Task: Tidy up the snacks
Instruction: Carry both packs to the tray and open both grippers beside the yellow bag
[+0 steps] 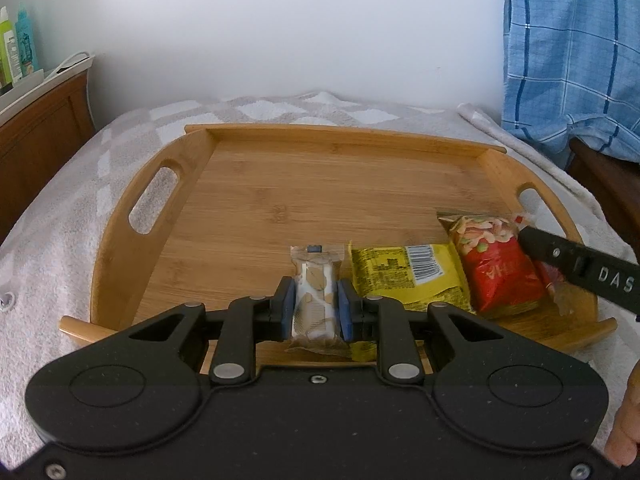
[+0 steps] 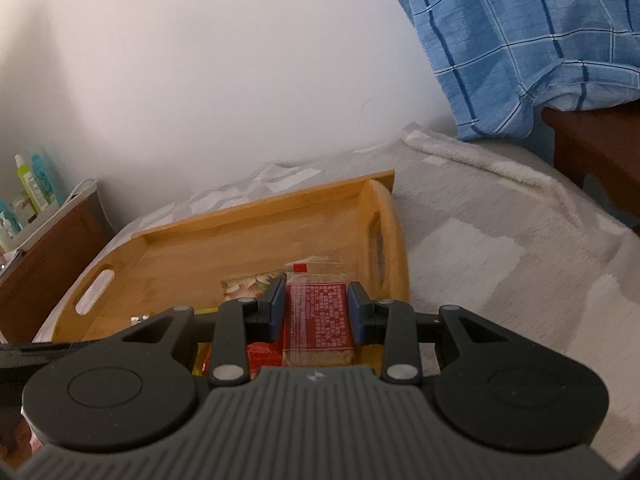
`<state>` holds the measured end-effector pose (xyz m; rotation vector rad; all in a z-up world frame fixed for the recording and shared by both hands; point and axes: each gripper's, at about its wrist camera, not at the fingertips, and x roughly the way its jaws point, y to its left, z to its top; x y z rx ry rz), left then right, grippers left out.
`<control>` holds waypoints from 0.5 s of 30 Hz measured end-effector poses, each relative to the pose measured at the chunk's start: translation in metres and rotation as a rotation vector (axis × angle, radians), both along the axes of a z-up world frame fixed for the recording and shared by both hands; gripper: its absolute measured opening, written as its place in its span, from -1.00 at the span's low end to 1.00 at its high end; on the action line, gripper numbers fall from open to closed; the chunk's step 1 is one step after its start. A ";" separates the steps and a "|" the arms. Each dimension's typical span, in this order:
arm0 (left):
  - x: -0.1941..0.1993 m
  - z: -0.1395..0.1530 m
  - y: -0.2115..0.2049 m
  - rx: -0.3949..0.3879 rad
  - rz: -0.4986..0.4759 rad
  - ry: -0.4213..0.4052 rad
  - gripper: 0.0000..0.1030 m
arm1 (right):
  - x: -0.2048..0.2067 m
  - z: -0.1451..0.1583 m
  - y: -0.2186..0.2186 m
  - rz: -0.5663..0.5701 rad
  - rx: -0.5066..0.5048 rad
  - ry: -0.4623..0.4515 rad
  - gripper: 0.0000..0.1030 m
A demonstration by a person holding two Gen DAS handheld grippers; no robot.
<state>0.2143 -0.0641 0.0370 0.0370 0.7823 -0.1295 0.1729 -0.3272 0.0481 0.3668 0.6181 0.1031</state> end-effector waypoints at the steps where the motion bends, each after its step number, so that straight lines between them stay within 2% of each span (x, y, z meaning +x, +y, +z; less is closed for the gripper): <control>1: 0.000 0.000 -0.001 0.002 0.000 0.000 -0.58 | 0.000 -0.001 0.002 0.003 -0.003 0.002 -0.25; 15: -0.001 0.000 -0.002 0.018 -0.002 -0.004 -0.55 | -0.002 -0.001 0.006 0.012 -0.011 0.002 -0.17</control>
